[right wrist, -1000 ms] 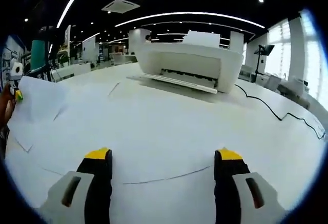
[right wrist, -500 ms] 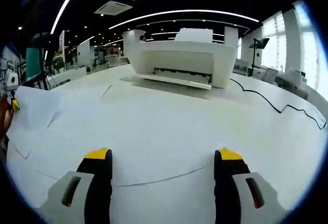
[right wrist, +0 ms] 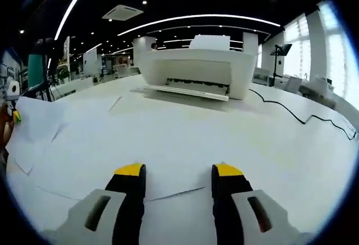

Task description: Organize the stack of printing papers by aligning and flattening the scattered papers on the table

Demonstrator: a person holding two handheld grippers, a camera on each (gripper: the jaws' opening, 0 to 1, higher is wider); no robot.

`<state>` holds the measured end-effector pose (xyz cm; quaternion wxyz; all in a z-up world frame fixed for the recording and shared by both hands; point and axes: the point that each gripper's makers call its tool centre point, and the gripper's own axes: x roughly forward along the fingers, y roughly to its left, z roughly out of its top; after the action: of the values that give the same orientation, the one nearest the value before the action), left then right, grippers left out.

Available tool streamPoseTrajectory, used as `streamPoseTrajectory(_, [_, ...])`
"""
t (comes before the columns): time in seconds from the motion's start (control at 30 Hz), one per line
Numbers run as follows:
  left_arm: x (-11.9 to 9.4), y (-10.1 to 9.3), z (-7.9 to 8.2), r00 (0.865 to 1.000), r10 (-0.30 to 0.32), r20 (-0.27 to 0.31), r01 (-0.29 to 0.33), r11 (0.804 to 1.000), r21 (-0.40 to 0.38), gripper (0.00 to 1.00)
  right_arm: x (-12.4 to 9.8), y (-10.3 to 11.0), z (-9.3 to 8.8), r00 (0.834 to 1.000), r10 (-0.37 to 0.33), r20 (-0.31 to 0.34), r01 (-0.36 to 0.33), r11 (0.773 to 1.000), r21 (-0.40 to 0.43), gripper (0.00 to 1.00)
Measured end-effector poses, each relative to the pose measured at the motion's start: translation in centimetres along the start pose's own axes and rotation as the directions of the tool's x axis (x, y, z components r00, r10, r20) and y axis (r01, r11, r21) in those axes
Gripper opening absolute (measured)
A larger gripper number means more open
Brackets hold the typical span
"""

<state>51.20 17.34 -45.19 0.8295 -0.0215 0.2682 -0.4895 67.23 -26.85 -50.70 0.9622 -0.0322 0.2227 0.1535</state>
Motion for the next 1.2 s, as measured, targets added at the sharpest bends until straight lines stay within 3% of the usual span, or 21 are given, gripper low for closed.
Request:
streamPoseTrajectory(0.1, [0.0, 0.0, 0.0, 1.0, 0.0, -0.003, 0.0, 1.0, 0.0, 0.07, 0.1, -0.9, 0.0, 0.999, -0.049, 0.009, 0.049, 0.999, -0.012, 0.75])
streamPoseTrajectory(0.13, [0.0, 0.0, 0.0, 1.0, 0.0, -0.003, 0.0, 1.0, 0.0, 0.07, 0.0, -1.0, 0.0, 0.998, -0.055, 0.01, 0.055, 0.998, -0.01, 0.77])
streamPoseTrajectory(0.5, [0.3, -0.1, -0.3, 1.0, -0.005, -0.005, 0.005, 1.0, -0.007, 0.07, 0.2, -0.6, 0.2, 0.999, -0.045, 0.023, 0.045, 0.999, 0.019, 0.72])
streamPoseTrajectory(0.7, [0.3, -0.2, -0.5, 1.0, -0.01, -0.004, 0.01, 1.0, -0.013, 0.07, -0.1, 1.2, 0.7, 0.999, 0.007, 0.045, -0.006, 1.0, -0.014, 0.51])
streamPoseTrajectory(0.93, [0.2, -0.4, -0.7, 1.0, -0.014, -0.007, 0.014, 1.0, -0.008, 0.07, -0.2, 1.4, 0.6, 0.998, 0.017, 0.057, -0.016, 1.0, -0.019, 0.47])
streamPoseTrajectory(1.2, [0.3, -0.4, -0.7, 1.0, -0.014, -0.012, 0.014, 1.0, -0.003, 0.07, -0.1, 1.0, 0.6, 0.998, -0.005, 0.07, 0.007, 1.0, -0.029, 0.53])
